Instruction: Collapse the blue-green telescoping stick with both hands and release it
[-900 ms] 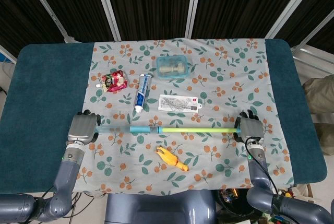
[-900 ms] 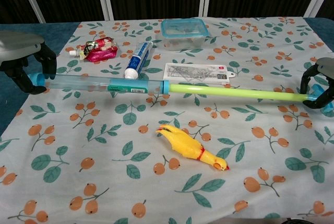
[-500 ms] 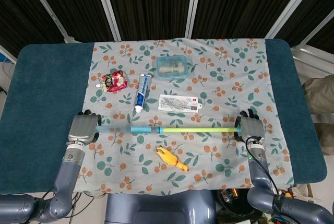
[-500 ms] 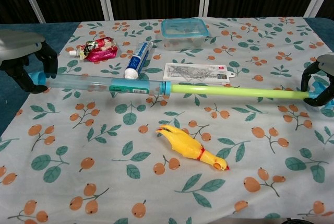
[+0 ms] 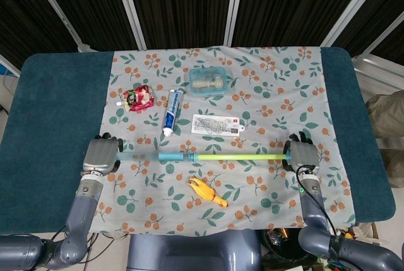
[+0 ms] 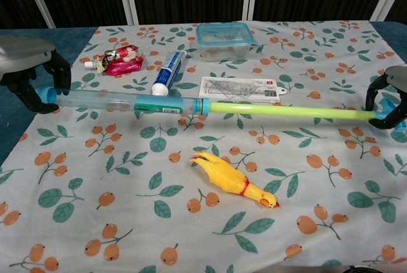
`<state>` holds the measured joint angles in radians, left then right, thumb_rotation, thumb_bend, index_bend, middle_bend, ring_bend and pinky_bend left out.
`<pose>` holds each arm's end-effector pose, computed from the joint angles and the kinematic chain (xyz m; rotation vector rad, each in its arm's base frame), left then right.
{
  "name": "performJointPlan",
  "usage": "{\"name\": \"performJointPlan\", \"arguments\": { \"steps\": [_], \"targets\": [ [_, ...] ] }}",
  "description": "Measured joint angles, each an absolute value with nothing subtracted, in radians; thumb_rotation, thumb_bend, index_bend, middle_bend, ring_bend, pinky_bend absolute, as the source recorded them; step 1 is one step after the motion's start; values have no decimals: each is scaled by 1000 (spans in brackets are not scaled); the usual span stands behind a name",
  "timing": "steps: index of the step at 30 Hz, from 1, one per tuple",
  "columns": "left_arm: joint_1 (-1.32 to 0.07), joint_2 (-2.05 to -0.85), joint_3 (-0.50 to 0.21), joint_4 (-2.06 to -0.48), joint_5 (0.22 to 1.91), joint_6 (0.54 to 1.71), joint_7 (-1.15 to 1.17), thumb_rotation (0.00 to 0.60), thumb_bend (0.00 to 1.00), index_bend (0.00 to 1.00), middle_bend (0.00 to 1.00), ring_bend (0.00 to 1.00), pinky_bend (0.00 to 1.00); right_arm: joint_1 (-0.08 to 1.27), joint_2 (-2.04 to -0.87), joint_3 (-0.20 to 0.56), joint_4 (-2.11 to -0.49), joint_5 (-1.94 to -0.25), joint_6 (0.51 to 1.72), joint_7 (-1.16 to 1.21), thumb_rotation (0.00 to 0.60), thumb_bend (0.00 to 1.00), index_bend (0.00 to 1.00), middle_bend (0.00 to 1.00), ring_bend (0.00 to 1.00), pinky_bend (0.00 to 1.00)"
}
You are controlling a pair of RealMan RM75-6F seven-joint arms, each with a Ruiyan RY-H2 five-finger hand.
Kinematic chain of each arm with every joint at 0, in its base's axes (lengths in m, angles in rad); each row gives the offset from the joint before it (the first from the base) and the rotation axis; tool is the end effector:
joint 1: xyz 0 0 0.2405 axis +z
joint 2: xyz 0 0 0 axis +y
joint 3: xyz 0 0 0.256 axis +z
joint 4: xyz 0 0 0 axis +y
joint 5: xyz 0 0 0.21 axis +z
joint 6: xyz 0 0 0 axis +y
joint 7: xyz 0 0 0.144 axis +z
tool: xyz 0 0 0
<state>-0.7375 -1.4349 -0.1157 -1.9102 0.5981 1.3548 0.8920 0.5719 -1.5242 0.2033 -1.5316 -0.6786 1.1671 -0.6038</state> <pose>-0.1613 0.2943 0.0266 -1.6580 -0.9586 -0.5094 -0.2470 -0.3188 0.0178 1.4099 -1.1408 0.5634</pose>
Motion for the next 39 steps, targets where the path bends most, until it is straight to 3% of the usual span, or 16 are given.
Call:
{"name": "performJointPlan", "arguments": {
  "steps": [39],
  "targets": [
    [-798, -1530, -165, -1908, 573, 1360, 931, 600, 359, 514, 410, 197, 294, 622, -1589, 214, -1649, -728, 1227, -667, 600, 416, 664, 182, 3, 151]
  ]
}}
